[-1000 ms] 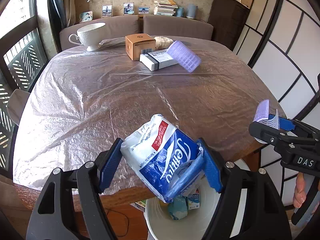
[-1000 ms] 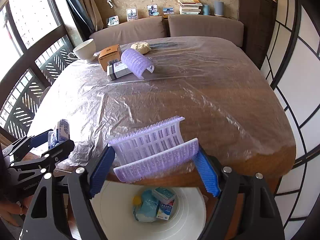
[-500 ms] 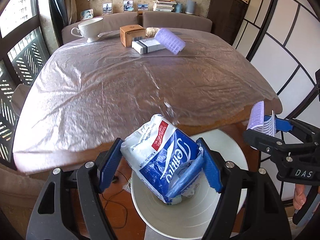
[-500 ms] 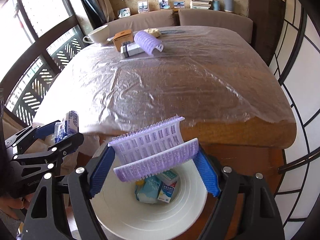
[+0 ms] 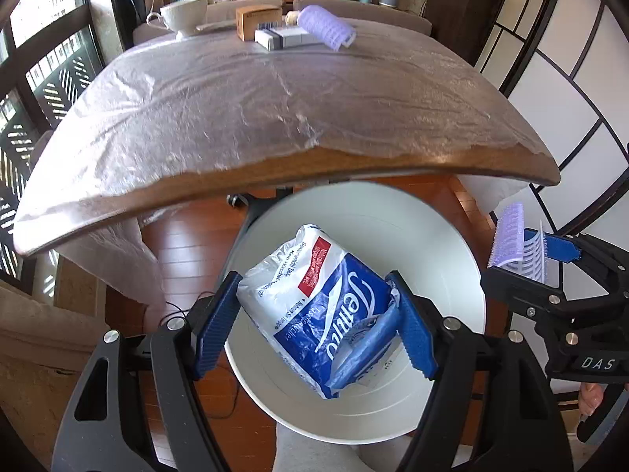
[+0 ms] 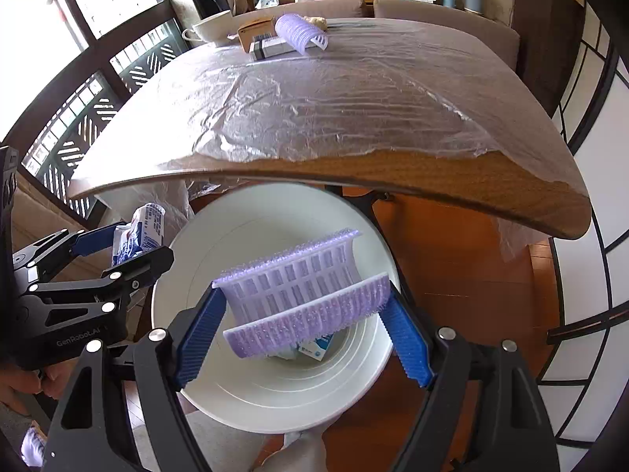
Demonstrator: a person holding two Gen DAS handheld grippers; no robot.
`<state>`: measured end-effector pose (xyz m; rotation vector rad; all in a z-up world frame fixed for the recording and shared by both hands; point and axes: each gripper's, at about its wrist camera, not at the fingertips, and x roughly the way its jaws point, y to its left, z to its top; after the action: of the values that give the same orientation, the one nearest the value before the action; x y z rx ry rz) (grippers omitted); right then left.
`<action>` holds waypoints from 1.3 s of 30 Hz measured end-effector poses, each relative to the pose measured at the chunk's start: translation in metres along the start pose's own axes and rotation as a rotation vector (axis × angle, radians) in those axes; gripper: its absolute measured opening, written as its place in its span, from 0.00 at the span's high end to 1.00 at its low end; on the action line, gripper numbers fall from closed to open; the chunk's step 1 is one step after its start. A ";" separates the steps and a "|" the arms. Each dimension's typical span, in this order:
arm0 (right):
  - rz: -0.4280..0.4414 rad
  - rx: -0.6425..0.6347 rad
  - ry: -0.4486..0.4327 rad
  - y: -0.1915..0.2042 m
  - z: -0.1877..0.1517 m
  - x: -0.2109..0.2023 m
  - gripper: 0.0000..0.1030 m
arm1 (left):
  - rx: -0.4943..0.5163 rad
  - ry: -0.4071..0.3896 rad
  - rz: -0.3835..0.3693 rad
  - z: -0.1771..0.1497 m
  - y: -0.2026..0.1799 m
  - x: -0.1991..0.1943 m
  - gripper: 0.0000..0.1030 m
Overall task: Collect trash
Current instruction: 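Carry the tissue pack and purple roller clip down over the white bin, then open the left tool dropping the tissues while the right tool drops the clip into the bin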
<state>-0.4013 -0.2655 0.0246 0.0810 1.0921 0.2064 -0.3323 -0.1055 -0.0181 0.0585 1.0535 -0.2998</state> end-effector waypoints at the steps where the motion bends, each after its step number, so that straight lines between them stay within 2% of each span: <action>1: 0.002 -0.005 0.004 0.000 -0.002 0.002 0.25 | 0.000 0.007 -0.006 -0.001 -0.001 0.001 0.27; 23: 0.014 -0.045 0.117 -0.001 -0.013 0.061 0.24 | 0.015 0.117 -0.002 -0.020 0.004 0.045 0.27; 39: 0.009 -0.066 0.150 -0.004 -0.015 0.077 0.25 | 0.028 0.184 0.012 -0.022 0.009 0.072 0.27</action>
<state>-0.3805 -0.2540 -0.0500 0.0114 1.2336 0.2599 -0.3159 -0.1084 -0.0917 0.1190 1.2311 -0.3019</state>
